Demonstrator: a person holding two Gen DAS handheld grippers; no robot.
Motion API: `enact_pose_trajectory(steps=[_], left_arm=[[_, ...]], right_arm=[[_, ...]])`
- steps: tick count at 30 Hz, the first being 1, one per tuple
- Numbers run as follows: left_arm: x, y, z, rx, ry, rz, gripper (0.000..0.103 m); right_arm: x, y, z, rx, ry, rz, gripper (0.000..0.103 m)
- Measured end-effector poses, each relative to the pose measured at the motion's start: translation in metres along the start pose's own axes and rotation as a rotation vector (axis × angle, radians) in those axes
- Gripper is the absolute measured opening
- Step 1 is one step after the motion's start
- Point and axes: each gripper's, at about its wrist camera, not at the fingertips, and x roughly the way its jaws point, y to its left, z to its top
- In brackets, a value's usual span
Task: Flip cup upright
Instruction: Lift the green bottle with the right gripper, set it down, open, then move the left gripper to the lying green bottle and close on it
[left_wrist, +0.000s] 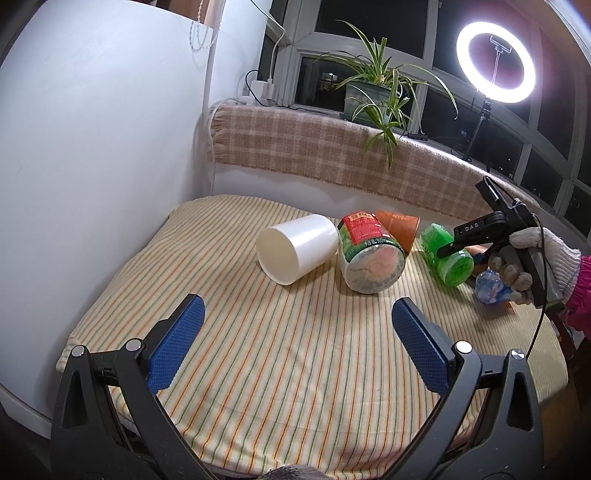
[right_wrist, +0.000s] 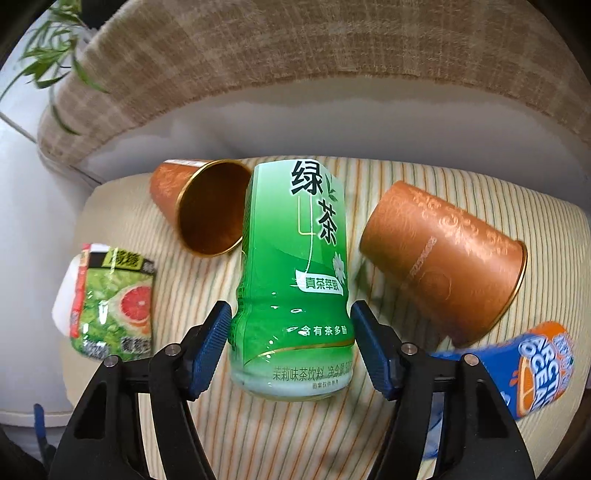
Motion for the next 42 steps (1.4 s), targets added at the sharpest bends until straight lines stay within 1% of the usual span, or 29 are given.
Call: enact_pose_trajectory(steps=[4, 7, 10, 14, 15, 18, 22, 24, 28, 32, 34, 35, 37, 39, 42], left_arm=[[-0.001, -0.001, -0.001, 0.006, 0.001, -0.008, 0.103], [-0.002, -0.003, -0.001, 0.014, 0.001, -0.013, 0.103], [-0.001, -0.005, -0.002, 0.016, 0.007, -0.020, 0.103], [0.002, -0.008, -0.003, 0.019, 0.018, -0.037, 0.103], [0.002, -0.009, -0.003, 0.018, 0.023, -0.042, 0.103], [0.005, -0.011, -0.005, 0.006, 0.048, -0.066, 0.103], [0.004, -0.014, -0.007, 0.011, 0.061, -0.077, 0.103], [0.002, -0.016, -0.008, 0.017, 0.058, -0.082, 0.103], [-0.001, -0.019, -0.007, 0.021, 0.056, -0.089, 0.103], [0.005, -0.022, -0.005, 0.021, 0.089, -0.112, 0.103], [0.007, -0.026, -0.003, 0.022, 0.105, -0.136, 0.103], [0.008, -0.027, -0.003, 0.024, 0.112, -0.145, 0.103], [0.012, -0.032, 0.000, 0.028, 0.133, -0.172, 0.103], [0.017, -0.036, 0.003, 0.025, 0.161, -0.210, 0.103], [0.030, -0.044, 0.009, 0.008, 0.229, -0.290, 0.103]], right_arm=[[-0.015, -0.001, -0.012, -0.004, -0.029, 0.022, 0.066], [-0.033, 0.000, -0.025, 0.011, -0.070, 0.072, 0.066], [-0.050, 0.006, -0.048, 0.013, -0.117, 0.127, 0.066], [-0.067, 0.010, -0.089, 0.038, -0.163, 0.216, 0.066], [-0.068, 0.008, -0.105, 0.059, -0.169, 0.239, 0.066], [-0.056, 0.006, -0.130, 0.130, -0.155, 0.315, 0.066], [-0.039, 0.002, -0.151, 0.194, -0.121, 0.370, 0.066], [-0.035, 0.002, -0.159, 0.212, -0.108, 0.376, 0.066], [-0.032, 0.001, -0.164, 0.226, -0.102, 0.383, 0.068], [-0.033, 0.000, -0.168, 0.227, -0.113, 0.366, 0.068], [-0.035, -0.002, -0.169, 0.224, -0.122, 0.372, 0.072], [-0.037, -0.004, -0.171, 0.222, -0.130, 0.371, 0.073], [-0.044, -0.007, -0.175, 0.210, -0.161, 0.368, 0.073], [-0.056, -0.009, -0.180, 0.190, -0.219, 0.355, 0.073], [-0.076, -0.018, -0.198, 0.171, -0.318, 0.335, 0.073]])
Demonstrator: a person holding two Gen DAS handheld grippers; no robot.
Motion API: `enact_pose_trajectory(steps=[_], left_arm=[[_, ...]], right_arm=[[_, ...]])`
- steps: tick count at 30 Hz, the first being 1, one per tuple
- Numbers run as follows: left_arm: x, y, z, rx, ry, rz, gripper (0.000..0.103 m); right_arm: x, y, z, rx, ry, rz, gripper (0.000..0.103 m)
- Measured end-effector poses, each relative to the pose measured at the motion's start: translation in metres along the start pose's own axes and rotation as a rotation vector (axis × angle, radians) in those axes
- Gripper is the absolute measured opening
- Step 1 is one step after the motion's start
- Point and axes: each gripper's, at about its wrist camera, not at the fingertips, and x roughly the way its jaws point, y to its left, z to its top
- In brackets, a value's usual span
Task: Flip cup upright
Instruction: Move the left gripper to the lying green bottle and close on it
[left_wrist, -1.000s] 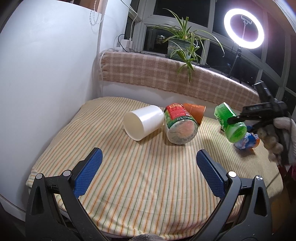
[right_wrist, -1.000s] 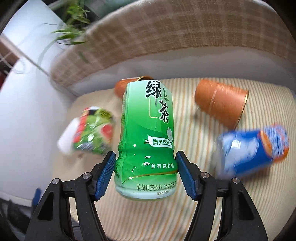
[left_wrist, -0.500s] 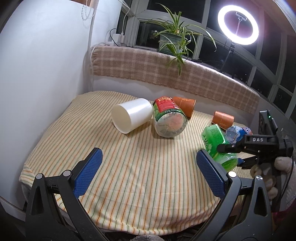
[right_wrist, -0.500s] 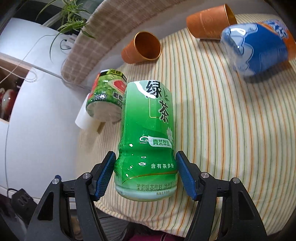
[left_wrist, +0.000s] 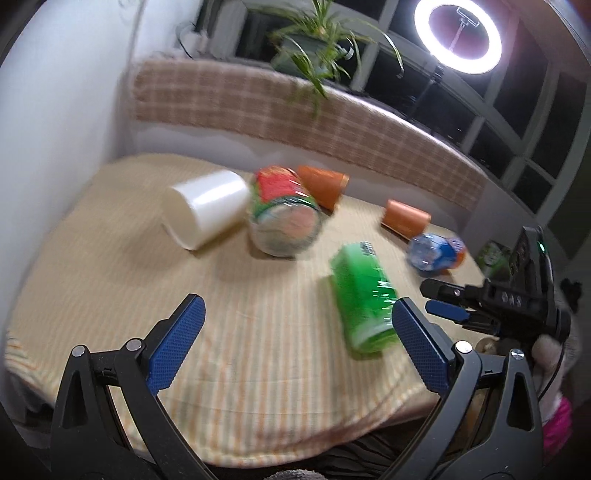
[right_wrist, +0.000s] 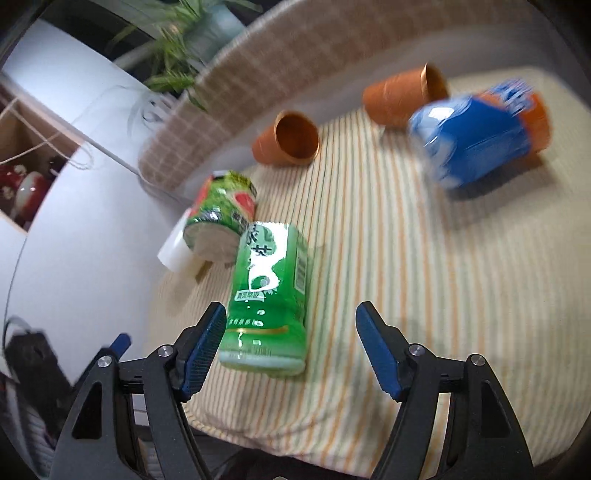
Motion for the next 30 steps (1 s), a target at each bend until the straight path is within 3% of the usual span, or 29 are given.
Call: enact_pose_trajectory(steps=[7, 11, 14, 19, 30], left_arm=[[0.043, -0.003, 0.018, -0.087, 0.170, -0.171, 0.095], [0.073, -0.007, 0.026, -0.140, 0.287, -0.258, 0.082], [0.091, -0.013, 0.029, -0.169, 0.344, -0.300, 0.082], [0.112, -0.021, 0.029, -0.209, 0.409, -0.327, 0.082], [0.148, -0.030, 0.032, -0.216, 0.429, -0.267, 0.079]], right_arm=[[-0.060, -0.017, -0.033, -0.038, -0.188, -0.131, 0.073], [-0.074, -0.025, -0.044, -0.037, -0.213, -0.195, 0.073], [-0.081, -0.031, -0.050, -0.023, -0.221, -0.210, 0.073], [-0.088, -0.036, -0.056, -0.019, -0.234, -0.218, 0.073], [-0.098, -0.047, -0.063, 0.008, -0.245, -0.223, 0.073]])
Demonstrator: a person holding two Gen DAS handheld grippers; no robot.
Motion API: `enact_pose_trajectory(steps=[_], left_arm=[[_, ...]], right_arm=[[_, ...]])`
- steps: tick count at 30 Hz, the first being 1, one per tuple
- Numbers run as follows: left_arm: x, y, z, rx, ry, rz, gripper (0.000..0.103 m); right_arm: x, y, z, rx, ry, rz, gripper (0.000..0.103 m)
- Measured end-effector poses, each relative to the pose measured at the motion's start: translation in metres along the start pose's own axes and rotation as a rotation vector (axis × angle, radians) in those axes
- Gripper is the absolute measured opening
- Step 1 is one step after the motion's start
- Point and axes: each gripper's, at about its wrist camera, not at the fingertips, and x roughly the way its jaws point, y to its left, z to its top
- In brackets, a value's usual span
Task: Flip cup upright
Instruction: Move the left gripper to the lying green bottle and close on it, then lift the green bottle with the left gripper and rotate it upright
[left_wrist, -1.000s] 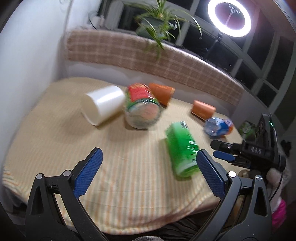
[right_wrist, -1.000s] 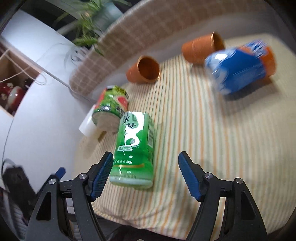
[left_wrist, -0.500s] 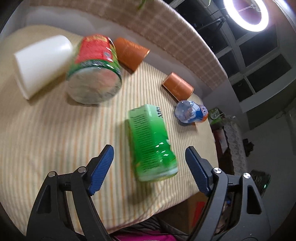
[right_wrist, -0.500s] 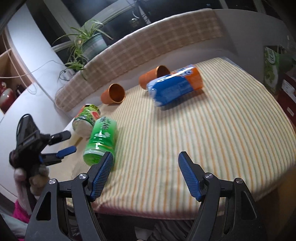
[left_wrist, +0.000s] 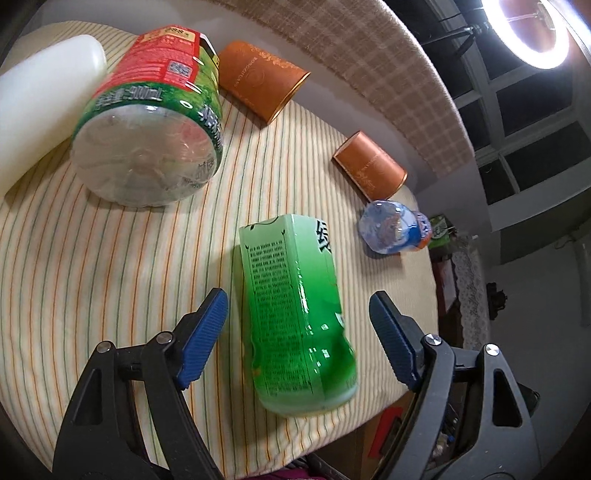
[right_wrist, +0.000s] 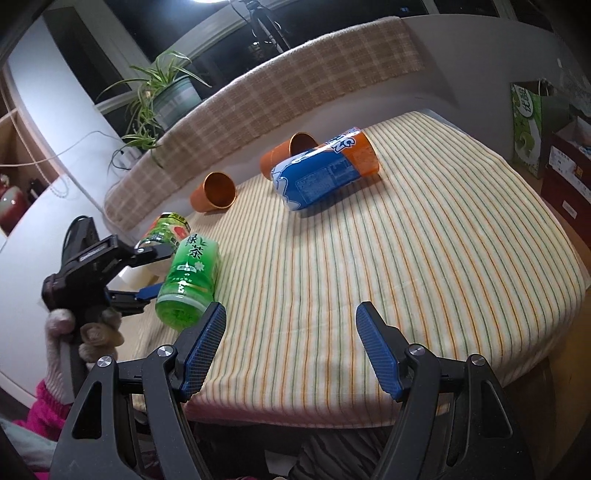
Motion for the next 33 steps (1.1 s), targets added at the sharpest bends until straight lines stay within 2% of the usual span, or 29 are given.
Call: enact_pose_trajectory(steps=[7, 12, 14, 18, 27, 33], left_arm=[[0.022, 0.000, 0.005, -0.014, 0.030, 0.008, 0.076], [0.031, -0.001, 0.006, -0.011, 0.047, 0.008, 0.063], [0.031, -0.001, 0.006, -0.006, 0.047, 0.008, 0.063], [0.025, -0.010, 0.004, 0.037, 0.022, 0.019, 0.058], [0.009, -0.032, -0.004, 0.148, -0.039, 0.040, 0.057], [-0.003, -0.046, -0.009, 0.234, -0.117, 0.070, 0.057]], right_arm=[[-0.006, 0.003, -0.001, -0.034, -0.013, -0.030, 0.073], [-0.008, -0.002, -0.001, -0.018, -0.019, -0.044, 0.073], [-0.007, -0.004, -0.002, -0.014, -0.017, -0.047, 0.073], [-0.006, -0.003, -0.003, -0.014, -0.011, -0.048, 0.073], [-0.003, 0.003, -0.004, -0.024, -0.001, -0.042, 0.073], [-0.003, 0.005, -0.005, -0.027, 0.002, -0.044, 0.073]])
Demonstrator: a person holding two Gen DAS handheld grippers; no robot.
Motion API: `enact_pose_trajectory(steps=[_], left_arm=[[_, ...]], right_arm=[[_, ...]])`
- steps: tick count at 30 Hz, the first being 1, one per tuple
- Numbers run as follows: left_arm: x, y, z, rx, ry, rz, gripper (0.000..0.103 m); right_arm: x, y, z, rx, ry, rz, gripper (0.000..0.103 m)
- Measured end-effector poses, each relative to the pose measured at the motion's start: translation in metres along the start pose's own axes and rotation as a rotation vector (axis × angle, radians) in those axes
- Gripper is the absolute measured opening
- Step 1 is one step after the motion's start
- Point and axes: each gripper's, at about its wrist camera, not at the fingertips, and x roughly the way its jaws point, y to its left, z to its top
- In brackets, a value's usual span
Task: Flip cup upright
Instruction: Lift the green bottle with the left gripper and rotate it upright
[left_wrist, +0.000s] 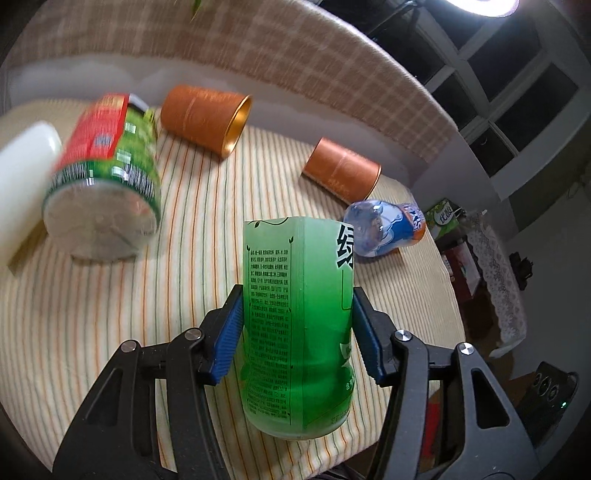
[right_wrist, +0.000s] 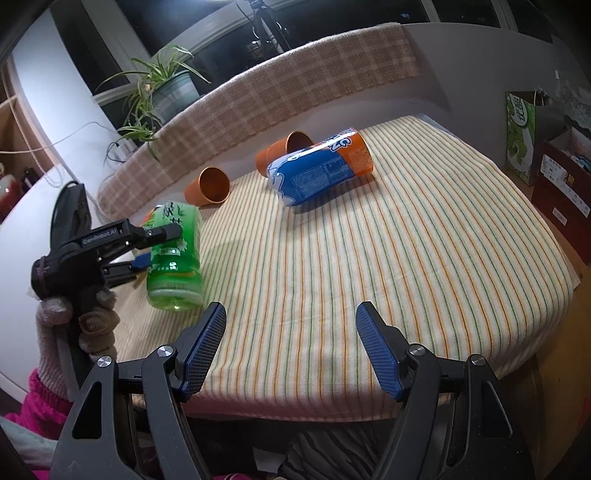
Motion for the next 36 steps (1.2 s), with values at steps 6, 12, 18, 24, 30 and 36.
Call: enact_pose_trajectory(steps=[6, 12, 18, 24, 30, 36], left_arm=[[-0.008, -0.019, 0.005, 0.127, -0.140, 0.049, 0.057], [0.014, -0.025, 0.009, 0.197, -0.227, 0.109, 0.057], [0.026, -0.032, 0.000, 0.258, -0.255, 0.151, 0.057], [0.015, -0.034, -0.009, 0.273, -0.256, 0.154, 0.057], [0.002, -0.034, -0.021, 0.274, -0.240, 0.140, 0.057], [-0.006, -0.038, -0.035, 0.284, -0.221, 0.114, 0.057]], right_arm=[[0.002, 0.003, -0.001, -0.001, 0.008, 0.000, 0.073], [0.002, 0.005, -0.003, 0.001, 0.016, 0.001, 0.073], [-0.001, 0.004, -0.004, 0.006, 0.011, -0.007, 0.073], [-0.001, 0.004, -0.002, 0.011, 0.008, -0.006, 0.073], [0.003, 0.011, -0.001, -0.001, 0.012, 0.003, 0.073], [0.004, 0.015, 0.000, -0.007, 0.014, 0.005, 0.073]])
